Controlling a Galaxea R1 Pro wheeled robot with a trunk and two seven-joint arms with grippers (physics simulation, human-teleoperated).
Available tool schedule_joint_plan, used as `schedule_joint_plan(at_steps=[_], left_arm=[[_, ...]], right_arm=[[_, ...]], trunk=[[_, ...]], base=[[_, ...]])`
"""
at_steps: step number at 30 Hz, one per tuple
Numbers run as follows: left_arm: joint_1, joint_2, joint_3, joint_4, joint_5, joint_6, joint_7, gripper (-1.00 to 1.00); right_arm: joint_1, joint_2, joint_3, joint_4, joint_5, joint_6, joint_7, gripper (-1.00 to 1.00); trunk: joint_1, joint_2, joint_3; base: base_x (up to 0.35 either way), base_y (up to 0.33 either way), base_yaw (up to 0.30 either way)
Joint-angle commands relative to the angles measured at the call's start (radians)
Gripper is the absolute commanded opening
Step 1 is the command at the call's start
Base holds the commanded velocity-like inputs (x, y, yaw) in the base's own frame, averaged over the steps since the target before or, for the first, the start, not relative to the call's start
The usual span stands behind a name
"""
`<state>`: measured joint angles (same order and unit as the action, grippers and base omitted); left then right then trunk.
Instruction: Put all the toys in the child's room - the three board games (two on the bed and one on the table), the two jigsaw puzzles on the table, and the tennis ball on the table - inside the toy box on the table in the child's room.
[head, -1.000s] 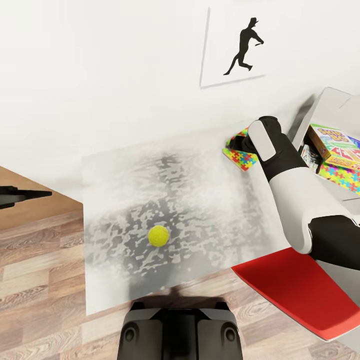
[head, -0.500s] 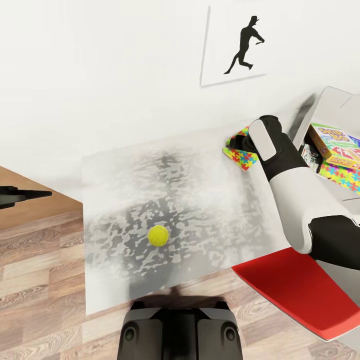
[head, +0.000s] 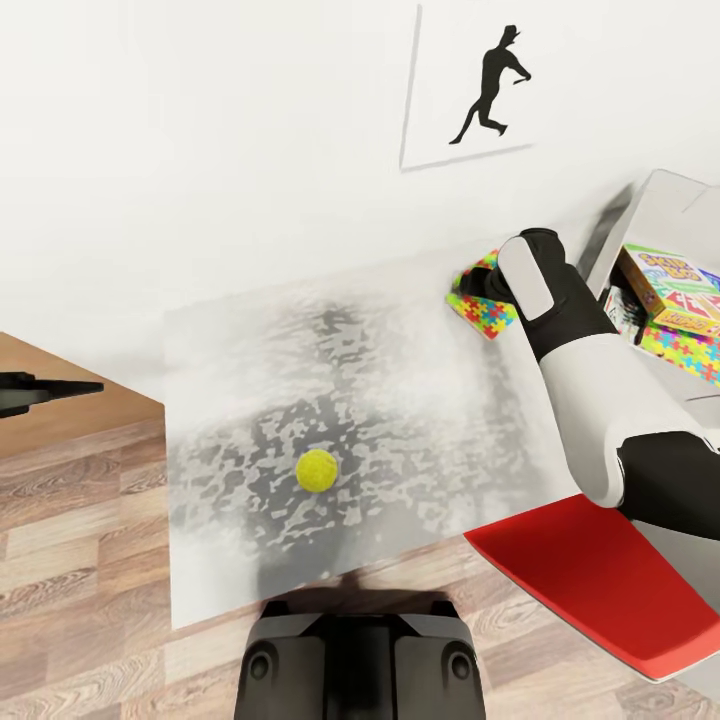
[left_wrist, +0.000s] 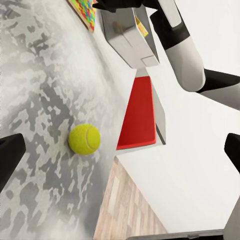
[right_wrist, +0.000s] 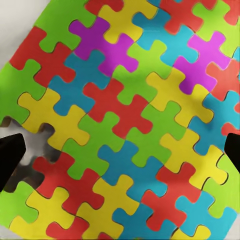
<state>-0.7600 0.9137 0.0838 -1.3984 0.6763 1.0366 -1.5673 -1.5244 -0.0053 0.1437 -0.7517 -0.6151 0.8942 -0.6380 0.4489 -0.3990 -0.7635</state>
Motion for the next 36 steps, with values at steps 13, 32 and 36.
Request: schedule_joint_plan(at_steps=[13,32,36], left_arm=[[-0.001,0.002,-0.001,0.0,0.0,0.011,-0.004,1.0],[-0.001,0.001,-0.002,0.001,0.0,0.011,-0.004,1.0],[-0.001,0.001,-0.001,0.001,0.0,0.011,-0.004,1.0]], right_arm=[[0.0,-0.001,0.004,0.074,-0.034,-0.011,-0.008,1.0],[0.001,-0.001,0.004,0.074,-0.031,-0.011,-0.008,1.0],[0.001,-0.001,0.004,0.074,-0.031,-0.011,-0.008,1.0]], trunk=[[0.001,-0.001,-0.004],[0.001,-0.001,-0.004],[0.001,-0.001,-0.004]], base=[[-0.034,0.004,0.0],[-0.017,0.002,0.0],[-0.109,0.078,0.0]])
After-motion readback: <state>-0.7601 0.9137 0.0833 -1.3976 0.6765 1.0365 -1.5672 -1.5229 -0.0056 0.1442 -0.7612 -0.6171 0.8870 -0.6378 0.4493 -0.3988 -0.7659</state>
